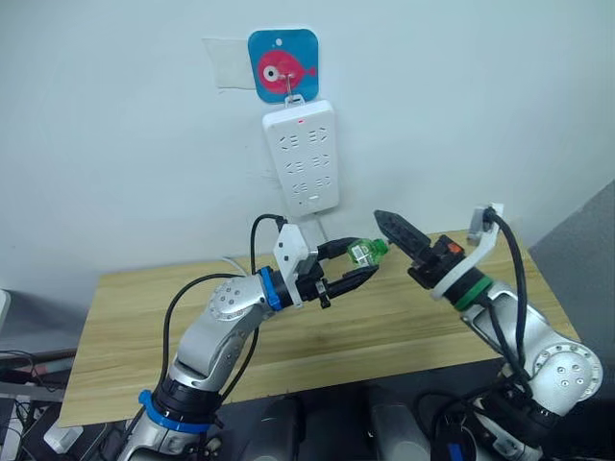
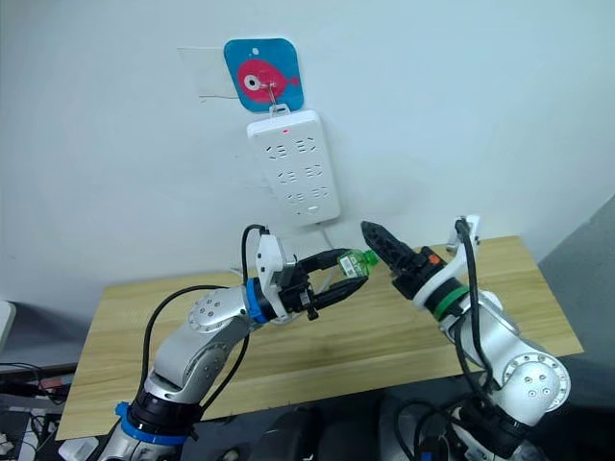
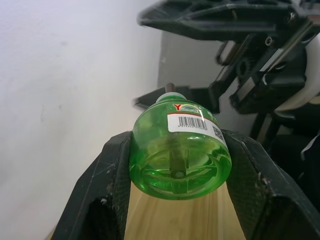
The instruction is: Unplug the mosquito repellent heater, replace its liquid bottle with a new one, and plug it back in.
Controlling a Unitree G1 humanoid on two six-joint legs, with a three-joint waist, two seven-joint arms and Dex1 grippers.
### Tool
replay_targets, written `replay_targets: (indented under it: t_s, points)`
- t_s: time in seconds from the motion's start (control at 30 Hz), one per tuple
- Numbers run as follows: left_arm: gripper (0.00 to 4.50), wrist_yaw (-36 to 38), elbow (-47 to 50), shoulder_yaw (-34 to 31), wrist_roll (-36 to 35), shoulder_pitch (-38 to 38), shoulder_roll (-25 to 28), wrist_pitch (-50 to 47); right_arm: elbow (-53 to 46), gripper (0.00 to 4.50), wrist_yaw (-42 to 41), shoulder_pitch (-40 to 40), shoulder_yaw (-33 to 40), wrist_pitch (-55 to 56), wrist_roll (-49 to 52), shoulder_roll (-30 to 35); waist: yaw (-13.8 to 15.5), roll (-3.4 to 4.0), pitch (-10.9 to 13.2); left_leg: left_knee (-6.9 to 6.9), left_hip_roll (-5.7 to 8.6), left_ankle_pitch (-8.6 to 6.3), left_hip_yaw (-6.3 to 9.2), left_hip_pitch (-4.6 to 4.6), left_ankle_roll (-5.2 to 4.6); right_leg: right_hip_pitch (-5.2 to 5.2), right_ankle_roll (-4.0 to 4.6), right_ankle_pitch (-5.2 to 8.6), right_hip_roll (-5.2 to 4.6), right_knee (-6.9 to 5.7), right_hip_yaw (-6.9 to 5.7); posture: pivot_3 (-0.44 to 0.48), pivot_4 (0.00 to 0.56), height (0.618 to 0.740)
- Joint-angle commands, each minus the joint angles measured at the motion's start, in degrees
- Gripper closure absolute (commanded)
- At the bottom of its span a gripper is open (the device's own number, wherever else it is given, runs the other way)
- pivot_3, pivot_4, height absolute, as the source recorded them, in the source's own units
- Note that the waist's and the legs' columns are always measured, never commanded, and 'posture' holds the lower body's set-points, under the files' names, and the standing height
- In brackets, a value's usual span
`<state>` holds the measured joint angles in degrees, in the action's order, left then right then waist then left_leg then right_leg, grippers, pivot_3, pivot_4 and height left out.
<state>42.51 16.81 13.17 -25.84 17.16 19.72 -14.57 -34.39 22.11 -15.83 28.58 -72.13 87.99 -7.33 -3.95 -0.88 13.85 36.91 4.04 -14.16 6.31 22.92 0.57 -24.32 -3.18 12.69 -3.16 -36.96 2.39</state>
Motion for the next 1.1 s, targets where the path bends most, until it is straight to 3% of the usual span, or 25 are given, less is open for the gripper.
replay_targets:
  t_s: [0.03,0.27,0.6,0.7,0.97,1.1]
  points:
    - [2.23,-0.89,2.28,-0.81,1.18,0.6,-1.45,2.32,0.05,0.04,5.17,4.01,-6.72,7.74,8.39,1.63,-0.02,0.0,0.0,0.04,0.02,0.0,0.0,0.03,0.0,0.02,-0.01,0.0,0.01,-0.02,-0.02,-0.091,0.219,0.74]
    - [2.23,-1.24,2.95,-1.12,2.23,-0.29,-1.83,2.94,0.75,0.04,8.09,6.56,-15.21,20.25,14.4,9.18,-0.31,-0.01,0.0,0.11,0.02,0.03,-0.08,-0.07,-0.03,0.13,-0.29,0.16,0.06,0.02,0.05,-0.071,0.217,0.74]
    - [2.23,-2.57,5.53,-1.13,2.52,-2.4,-0.96,1.46,1.28,0.04,8.22,6.98,-21.37,31.39,16.36,13.93,-0.28,-0.01,0.0,0.08,0.02,0.02,-0.04,-0.05,-0.03,0.1,-0.07,0.03,0.07,0.02,0.05,-0.054,0.225,0.74]
    - [2.23,-3.22,5.44,-0.75,2.94,-2.06,-1.44,1.28,1.44,0.6,7.3,6.89,-23.08,32.13,17.07,15.94,-0.17,-0.01,0.0,0.08,0.01,0.02,-0.04,-0.06,-0.03,0.1,-0.1,0.05,0.07,0.02,0.05,-0.053,0.229,0.74]
    - [2.23,-3.98,6.0,-0.08,3.66,-2.48,-2.08,1.07,1.4,3.53,5.8,6.93,-25.71,34.85,17.8,19.81,0.28,-0.02,0.0,0.08,0.01,0.02,-0.04,-0.05,-0.03,0.1,-0.23,0.13,0.07,0.04,0.05,-0.054,0.231,0.74]
    - [2.23,-3.89,5.95,-0.12,3.78,-2.71,-2.0,0.97,1.36,3.65,4.88,7.05,-26.74,35.38,18.14,21.24,0.34,-0.02,0.0,0.08,0.01,0.02,-0.04,-0.05,-0.03,0.1,-0.22,0.12,0.06,0.03,0.05,-0.054,0.231,0.74]
